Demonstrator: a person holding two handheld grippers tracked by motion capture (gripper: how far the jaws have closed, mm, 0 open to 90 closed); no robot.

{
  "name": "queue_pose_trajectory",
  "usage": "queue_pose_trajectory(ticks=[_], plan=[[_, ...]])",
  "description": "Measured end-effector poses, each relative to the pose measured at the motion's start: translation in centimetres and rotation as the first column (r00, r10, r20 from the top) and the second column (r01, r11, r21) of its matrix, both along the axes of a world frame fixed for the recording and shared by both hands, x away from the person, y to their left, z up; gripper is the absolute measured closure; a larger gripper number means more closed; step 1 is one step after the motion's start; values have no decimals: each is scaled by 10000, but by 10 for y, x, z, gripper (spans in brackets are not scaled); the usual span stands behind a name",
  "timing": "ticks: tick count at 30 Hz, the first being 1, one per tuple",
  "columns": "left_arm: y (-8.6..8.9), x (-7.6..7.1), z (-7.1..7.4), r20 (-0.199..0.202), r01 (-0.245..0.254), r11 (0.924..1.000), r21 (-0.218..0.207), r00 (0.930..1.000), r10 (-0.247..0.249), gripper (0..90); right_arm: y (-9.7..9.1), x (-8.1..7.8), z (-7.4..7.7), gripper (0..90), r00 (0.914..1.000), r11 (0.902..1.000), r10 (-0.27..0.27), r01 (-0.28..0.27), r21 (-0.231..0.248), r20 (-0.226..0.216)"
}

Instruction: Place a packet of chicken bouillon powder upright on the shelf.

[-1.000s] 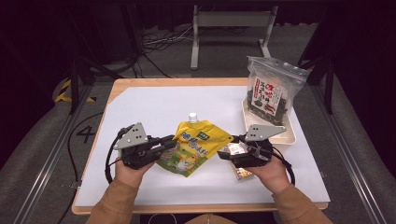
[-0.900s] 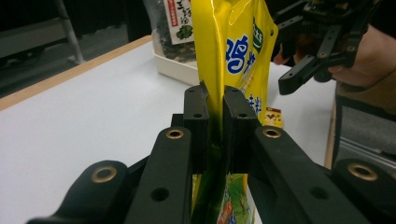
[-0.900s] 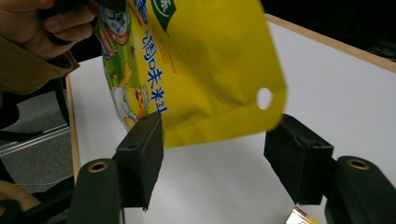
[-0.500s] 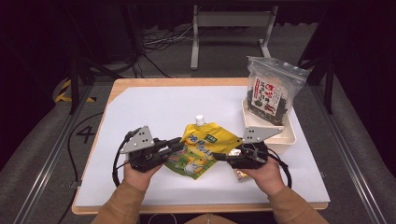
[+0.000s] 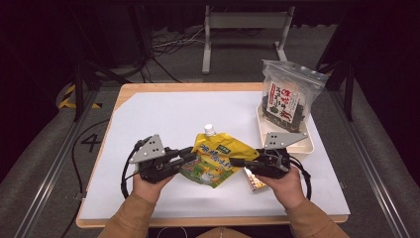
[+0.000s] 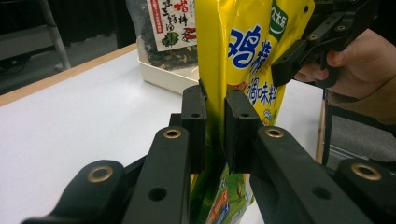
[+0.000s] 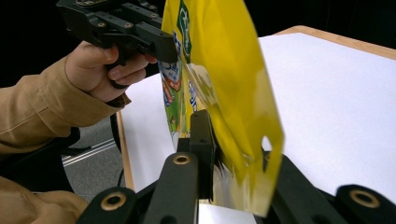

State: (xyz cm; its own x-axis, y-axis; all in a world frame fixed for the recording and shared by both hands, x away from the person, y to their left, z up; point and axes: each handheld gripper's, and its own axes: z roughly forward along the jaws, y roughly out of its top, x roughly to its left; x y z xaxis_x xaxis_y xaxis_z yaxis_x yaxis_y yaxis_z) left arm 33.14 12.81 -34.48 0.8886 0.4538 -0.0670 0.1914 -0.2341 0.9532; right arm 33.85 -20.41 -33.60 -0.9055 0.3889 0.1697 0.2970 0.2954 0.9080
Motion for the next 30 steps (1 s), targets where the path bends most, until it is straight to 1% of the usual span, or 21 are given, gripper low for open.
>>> queue_pose_trajectory(ticks=[5,7,10,12,13,14,16,17,19,21,26,30], plan=[[-1,0,-2,-5,48,9999,105,10000,-48,784,-1,-3,6,841,10000,9998,20,-18,-188,91],[-2,1,-2,59,87,9998,177,9999,-88,774,-1,-4,9,842,9999,9996,23,-19,-275,146],[-3,1,-2,-8,112,9998,188,9999,-112,762,-3,-6,13,844,9996,9993,6,5,-376,274],[-3,1,-3,37,110,9995,282,9999,-111,750,-3,-7,15,844,9993,9988,-13,32,-493,382],[-3,1,-3,37,110,9995,282,9999,-111,742,-3,-7,15,844,9993,9988,-13,32,-493,382],[-4,1,-3,-49,102,9995,301,9999,-101,742,-3,-8,16,844,9991,9985,-27,50,-543,417],[-4,2,-4,-25,133,9993,339,9999,-132,729,-4,-9,18,845,9989,9982,-27,55,-602,458],[-5,2,-4,-121,141,9994,315,9998,-138,730,-5,-9,19,845,9989,9981,-40,70,-618,475],[-5,2,-5,-164,152,9994,326,9998,-147,730,-6,-10,20,845,9987,9983,-58,87,-580,505],[-6,2,-5,-126,187,9993,333,9998,-183,730,-6,-10,21,846,9986,9983,-73,103,-567,531],[-6,3,-6,-234,203,9994,288,9995,-196,723,-7,-11,23,846,9982,9985,-113,145,-536,592],[-6,3,-6,-238,212,9993,304,9995,-204,708,-8,-11,25,846,9982,9985,-97,129,-537,593]])
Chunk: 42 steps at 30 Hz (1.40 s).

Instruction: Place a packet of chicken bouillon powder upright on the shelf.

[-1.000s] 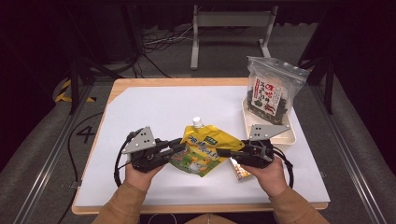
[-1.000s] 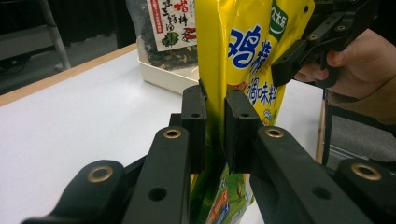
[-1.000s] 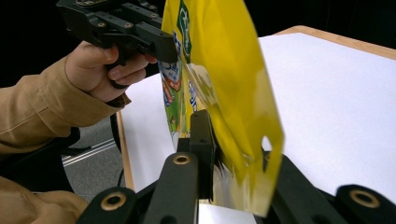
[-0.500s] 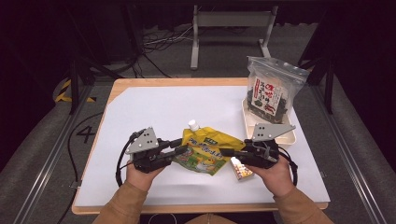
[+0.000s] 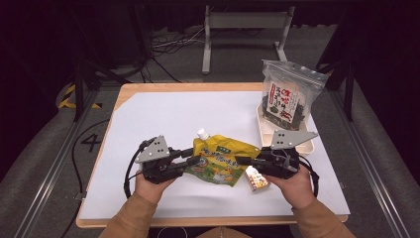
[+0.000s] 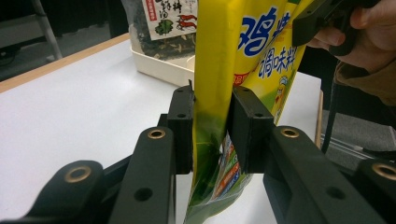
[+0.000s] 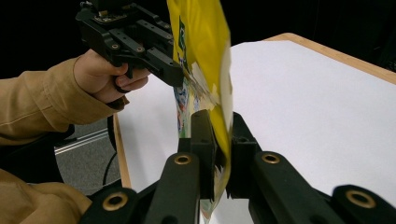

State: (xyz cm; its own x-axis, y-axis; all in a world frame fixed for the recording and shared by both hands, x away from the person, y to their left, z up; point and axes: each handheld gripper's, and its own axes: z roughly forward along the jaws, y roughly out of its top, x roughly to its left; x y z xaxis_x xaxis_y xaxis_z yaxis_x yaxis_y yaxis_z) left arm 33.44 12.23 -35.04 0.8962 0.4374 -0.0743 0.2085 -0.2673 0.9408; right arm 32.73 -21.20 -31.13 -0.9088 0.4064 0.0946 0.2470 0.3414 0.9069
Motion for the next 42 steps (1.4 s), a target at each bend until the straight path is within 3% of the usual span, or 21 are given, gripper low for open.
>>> queue_pose_trajectory(ticks=[4,7,13,18,25,42], plan=[[3,1,1,-167,69,10000,-71,9998,-70,663,-2,0,3,848,10000,10000,26,-26,-46,16],[6,1,3,-184,39,10000,-34,9998,-40,575,-6,0,12,850,9999,9997,-16,19,-229,128],[9,2,3,-95,-43,9997,224,9999,46,539,-15,1,24,850,9994,9985,-237,250,-485,269],[13,3,3,-253,-293,9992,262,9992,300,473,-27,4,38,849,9980,9963,-534,557,-654,352],[21,4,3,-289,-710,9972,250,9970,717,447,-42,8,53,849,9941,9921,-947,987,-777,532],[28,7,2,-350,-916,9952,342,9951,928,438,-70,22,80,849,9809,9779,-1686,1789,-1086,973]])
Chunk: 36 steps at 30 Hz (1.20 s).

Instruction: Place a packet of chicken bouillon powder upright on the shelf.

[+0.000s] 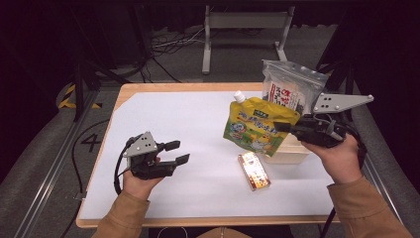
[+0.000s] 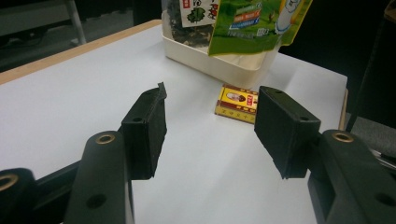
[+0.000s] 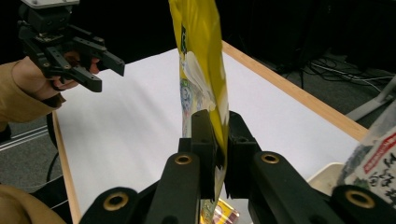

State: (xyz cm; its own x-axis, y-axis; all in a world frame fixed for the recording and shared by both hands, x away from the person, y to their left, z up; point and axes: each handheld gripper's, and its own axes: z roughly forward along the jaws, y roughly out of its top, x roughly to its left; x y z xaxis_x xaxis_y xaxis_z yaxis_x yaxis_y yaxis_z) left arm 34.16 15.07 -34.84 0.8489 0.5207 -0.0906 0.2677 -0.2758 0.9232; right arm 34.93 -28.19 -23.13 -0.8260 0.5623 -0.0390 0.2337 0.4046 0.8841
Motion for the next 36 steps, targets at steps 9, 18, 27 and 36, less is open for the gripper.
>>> queue_pose_trajectory(ticks=[9,18,27,36], plan=[[2,1,-1,-101,-54,10000,0,9999,54,426,-19,10,3,849,9993,9995,-298,299,-54,207],[4,0,-2,-158,-27,10000,-29,9999,26,420,-36,15,4,849,9973,9984,-519,530,-191,522],[5,0,-2,-123,-41,10000,-57,9999,41,420,-51,21,3,849,9961,9975,-606,628,-323,646],[8,-1,-3,-50,-150,9999,-81,9999,149,423,-70,27,3,848,9951,9960,-619,666,-600,772]])
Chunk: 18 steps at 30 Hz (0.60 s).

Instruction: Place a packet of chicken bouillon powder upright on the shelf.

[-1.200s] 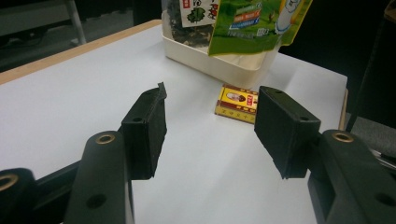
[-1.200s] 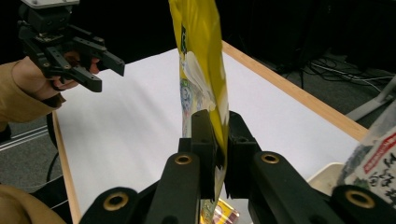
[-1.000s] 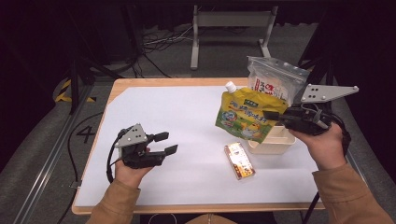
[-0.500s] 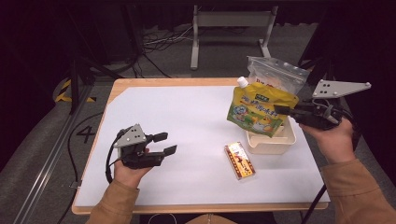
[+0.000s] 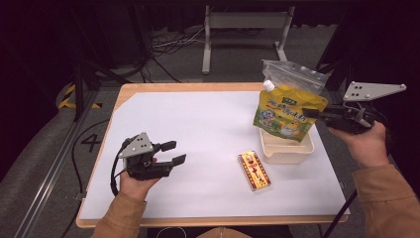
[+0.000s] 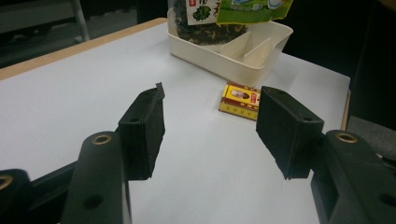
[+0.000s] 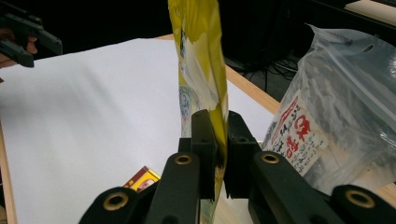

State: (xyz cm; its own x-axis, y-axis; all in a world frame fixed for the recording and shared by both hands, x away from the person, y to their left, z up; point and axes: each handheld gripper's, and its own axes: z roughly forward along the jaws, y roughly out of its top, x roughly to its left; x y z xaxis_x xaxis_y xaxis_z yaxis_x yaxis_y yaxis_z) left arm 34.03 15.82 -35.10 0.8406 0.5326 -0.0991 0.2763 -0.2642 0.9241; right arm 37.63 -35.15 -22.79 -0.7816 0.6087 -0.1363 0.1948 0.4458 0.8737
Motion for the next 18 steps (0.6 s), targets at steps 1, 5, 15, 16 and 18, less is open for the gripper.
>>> queue_pose_trajectory(ticks=[1,5,15,16,18], plan=[[0,0,0,-10,1,10000,-1,10000,-1,423,0,0,0,848,10000,10000,0,0,0,0],[-1,0,0,-43,18,10000,-2,10000,-18,423,-3,2,-1,848,10000,9999,6,-6,-137,-5],[1,0,-1,-119,-34,10000,-22,9999,34,421,-14,9,-9,848,9989,9994,-292,286,-175,-365],[1,0,-1,-88,-27,10000,15,10000,27,419,-15,9,-11,848,9986,9993,-333,326,-171,-417],[1,0,-1,-157,6,10000,17,9999,-5,417,-17,11,-13,848,9979,9992,-377,369,-161,-535]])
